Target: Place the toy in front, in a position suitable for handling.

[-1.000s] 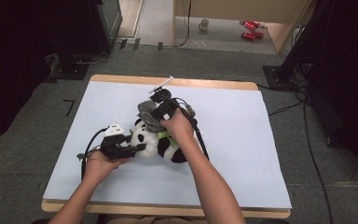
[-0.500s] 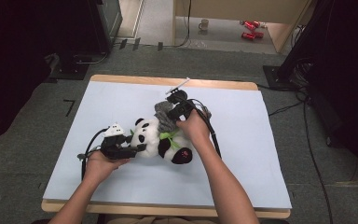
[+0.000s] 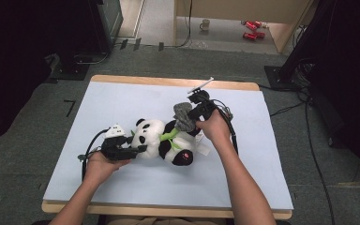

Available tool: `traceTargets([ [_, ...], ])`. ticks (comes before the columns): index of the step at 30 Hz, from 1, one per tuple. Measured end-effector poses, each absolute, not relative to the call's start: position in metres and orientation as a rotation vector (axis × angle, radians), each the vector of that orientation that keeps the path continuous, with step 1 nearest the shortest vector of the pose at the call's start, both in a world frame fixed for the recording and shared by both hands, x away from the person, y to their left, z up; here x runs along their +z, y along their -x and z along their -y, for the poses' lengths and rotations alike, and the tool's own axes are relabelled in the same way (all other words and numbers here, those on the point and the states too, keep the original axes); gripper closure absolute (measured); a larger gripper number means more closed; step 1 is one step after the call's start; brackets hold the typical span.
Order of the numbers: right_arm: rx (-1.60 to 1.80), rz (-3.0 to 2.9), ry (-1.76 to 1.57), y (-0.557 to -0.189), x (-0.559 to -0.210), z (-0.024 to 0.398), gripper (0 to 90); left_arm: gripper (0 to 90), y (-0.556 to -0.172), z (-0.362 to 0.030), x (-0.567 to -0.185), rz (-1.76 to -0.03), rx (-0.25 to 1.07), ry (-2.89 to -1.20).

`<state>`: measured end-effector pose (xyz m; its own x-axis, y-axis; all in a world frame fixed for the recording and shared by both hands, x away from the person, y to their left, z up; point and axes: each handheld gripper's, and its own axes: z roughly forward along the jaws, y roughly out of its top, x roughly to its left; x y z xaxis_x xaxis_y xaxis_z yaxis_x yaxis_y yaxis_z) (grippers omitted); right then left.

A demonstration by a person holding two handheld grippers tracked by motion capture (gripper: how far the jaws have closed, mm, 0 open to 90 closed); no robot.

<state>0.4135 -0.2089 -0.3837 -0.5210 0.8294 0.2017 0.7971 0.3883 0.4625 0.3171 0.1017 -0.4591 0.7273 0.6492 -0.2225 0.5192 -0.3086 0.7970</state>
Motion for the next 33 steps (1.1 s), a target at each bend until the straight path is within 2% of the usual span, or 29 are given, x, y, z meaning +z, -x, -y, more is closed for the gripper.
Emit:
traceTargets([
  [6, 0.741, -2.534, -1.477, -0.412, -0.375, 0.22, 77.8, 42.6, -0.317, -0.102, -0.459, -0.897, 0.173, -1.975],
  [13, 0.853, -2.466, -1.404, -0.409, -0.336, 0.217, 77.9, 42.8, -0.319, -0.102, -0.457, -0.913, 0.172, -1.955],
  [19, 0.907, -2.504, -1.298, -0.406, -0.319, 0.185, 77.8, 42.6, -0.318, -0.1, -0.454, -0.927, 0.171, -1.954],
  [33, 1.073, -2.634, -1.183, -0.405, -0.325, 0.098, 77.7, 39.9, -0.321, -0.1, -0.453, -0.936, 0.16, -1.939],
])
